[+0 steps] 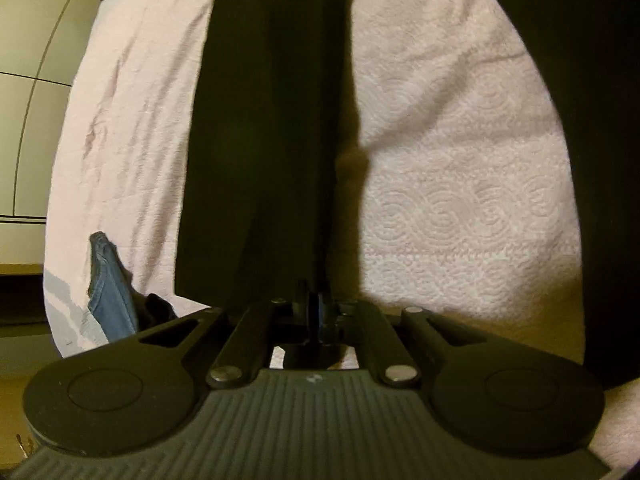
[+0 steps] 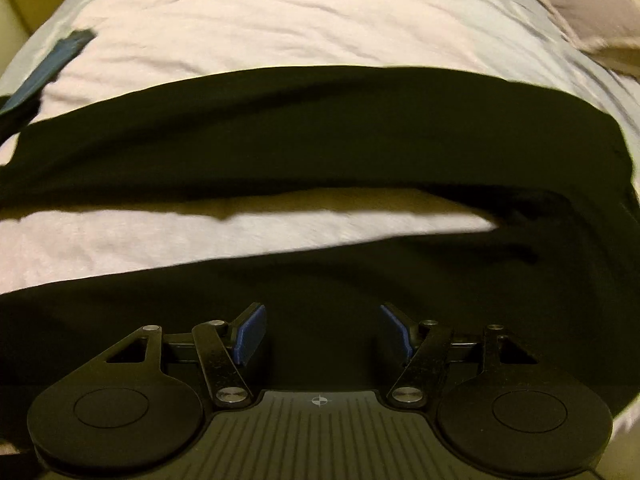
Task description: Fold clothes
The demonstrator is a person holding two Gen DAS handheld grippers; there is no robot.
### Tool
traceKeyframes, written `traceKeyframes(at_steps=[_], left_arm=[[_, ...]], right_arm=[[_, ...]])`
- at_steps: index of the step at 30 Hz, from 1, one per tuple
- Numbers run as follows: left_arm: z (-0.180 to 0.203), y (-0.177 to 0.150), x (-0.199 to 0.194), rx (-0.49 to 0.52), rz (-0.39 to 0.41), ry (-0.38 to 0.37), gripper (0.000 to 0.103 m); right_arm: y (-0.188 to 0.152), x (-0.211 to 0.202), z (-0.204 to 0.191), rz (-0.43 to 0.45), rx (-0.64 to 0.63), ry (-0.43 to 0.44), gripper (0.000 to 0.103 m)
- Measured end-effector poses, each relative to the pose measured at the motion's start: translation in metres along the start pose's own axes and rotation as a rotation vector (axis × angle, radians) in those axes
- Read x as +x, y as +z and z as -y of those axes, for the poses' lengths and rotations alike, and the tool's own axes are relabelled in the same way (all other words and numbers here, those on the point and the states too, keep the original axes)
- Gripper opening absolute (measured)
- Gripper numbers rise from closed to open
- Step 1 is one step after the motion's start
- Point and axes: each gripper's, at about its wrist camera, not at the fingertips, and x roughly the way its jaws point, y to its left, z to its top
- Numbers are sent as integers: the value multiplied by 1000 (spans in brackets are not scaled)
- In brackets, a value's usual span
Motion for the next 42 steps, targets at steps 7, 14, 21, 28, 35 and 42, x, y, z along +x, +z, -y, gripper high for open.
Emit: traceKeyframes(at_steps=[7,14,21,28,35,42], left_arm=[[-11,-6,-17,-150,-68,-40,17],[5,0,-69,-292,-151,-21,19],[63,55,-116,-434,-234,-34,27],[140,99,-155,-507,-349,-104,32],[168,105,-178,-583,-344,-107,35],[151,82,-203,-771,-274,-61,46]], right_arm=[[-25,-5,53,-6,176,-45,66],[-42,3,101,-10,213,-35,66],[-65,26,175,-83,139,4,66],[-92,18,252,-179,68,-52,66],[-113,-24,266,-144,116,-79,66],[-135,-90,232,-39,200,-112,74]])
